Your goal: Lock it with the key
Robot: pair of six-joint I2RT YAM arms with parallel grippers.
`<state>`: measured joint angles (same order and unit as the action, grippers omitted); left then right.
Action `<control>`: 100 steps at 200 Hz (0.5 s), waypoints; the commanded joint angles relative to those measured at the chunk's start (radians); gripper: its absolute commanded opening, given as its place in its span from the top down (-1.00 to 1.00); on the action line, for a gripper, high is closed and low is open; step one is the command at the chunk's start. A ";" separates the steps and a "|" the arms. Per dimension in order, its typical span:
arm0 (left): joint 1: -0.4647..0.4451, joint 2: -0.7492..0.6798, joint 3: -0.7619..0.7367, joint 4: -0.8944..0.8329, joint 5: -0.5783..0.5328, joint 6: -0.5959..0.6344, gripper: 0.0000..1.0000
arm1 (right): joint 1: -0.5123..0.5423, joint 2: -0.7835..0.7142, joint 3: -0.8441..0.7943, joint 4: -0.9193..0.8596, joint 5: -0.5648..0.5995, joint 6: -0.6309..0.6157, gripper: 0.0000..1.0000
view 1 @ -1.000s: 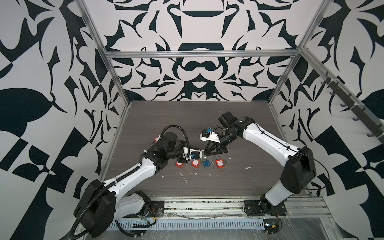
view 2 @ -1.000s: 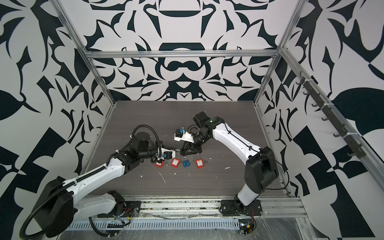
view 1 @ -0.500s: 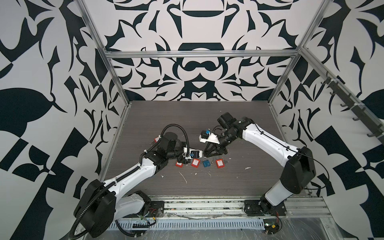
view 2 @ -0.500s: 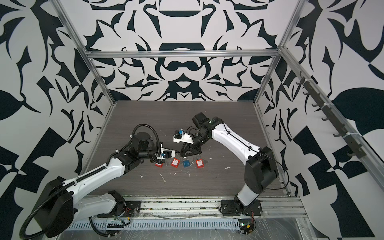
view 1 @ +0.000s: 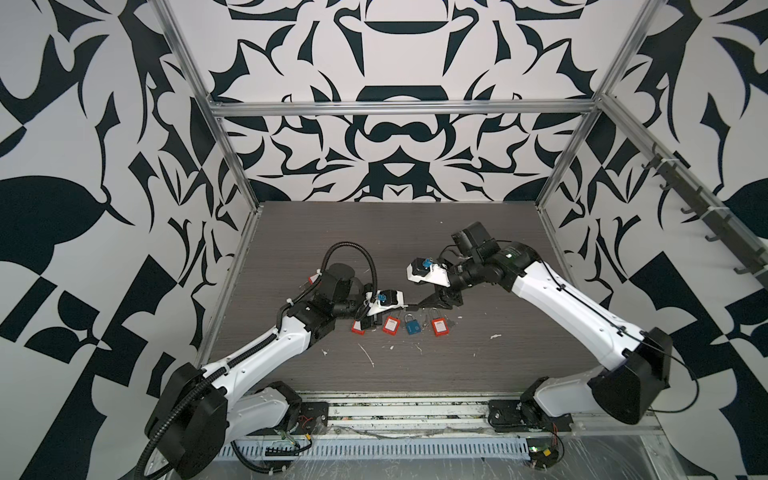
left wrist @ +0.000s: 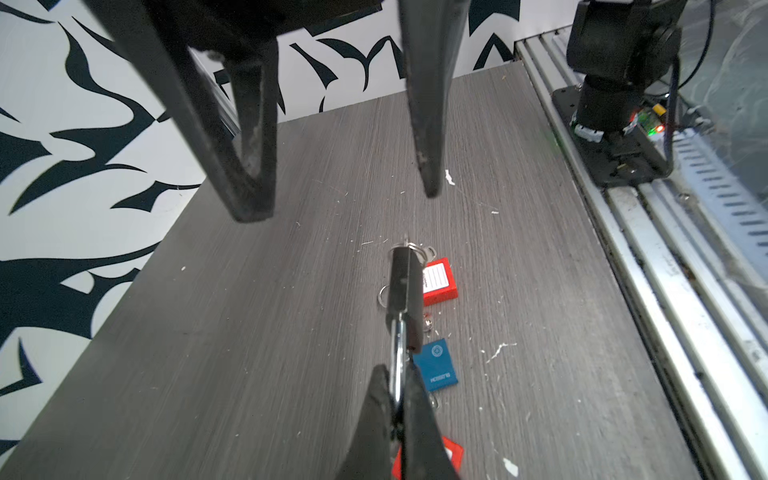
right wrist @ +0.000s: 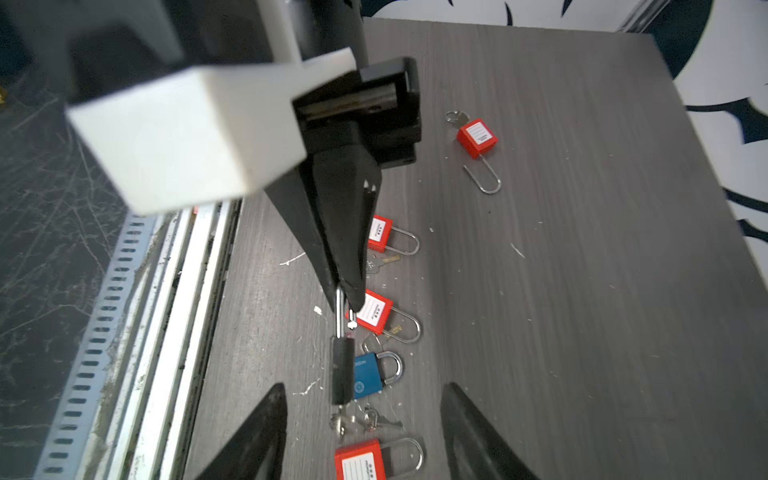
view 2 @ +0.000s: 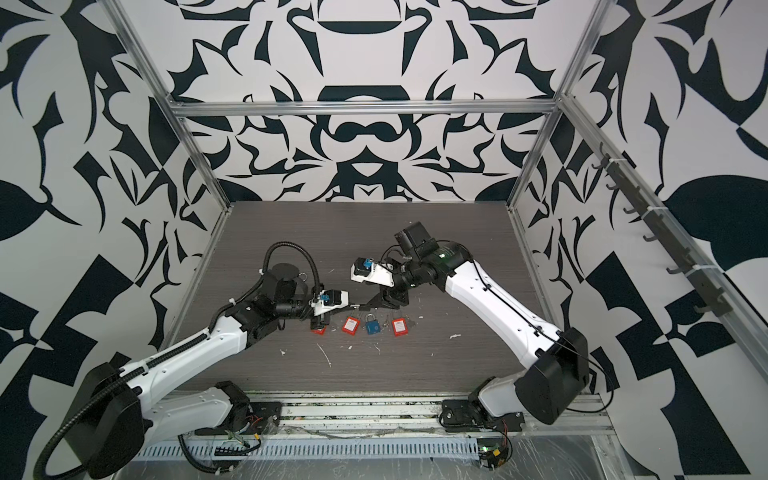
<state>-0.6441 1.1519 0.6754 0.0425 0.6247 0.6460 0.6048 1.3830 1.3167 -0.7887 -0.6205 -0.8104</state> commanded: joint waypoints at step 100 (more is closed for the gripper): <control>0.015 0.075 0.125 -0.056 0.147 -0.210 1.00 | 0.052 -0.037 -0.112 0.089 0.038 0.056 0.35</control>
<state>-0.6342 1.2156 0.7761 -0.0288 0.7235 0.4751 0.6552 1.3582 1.2030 -0.7296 -0.5808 -0.7612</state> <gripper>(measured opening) 0.065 0.347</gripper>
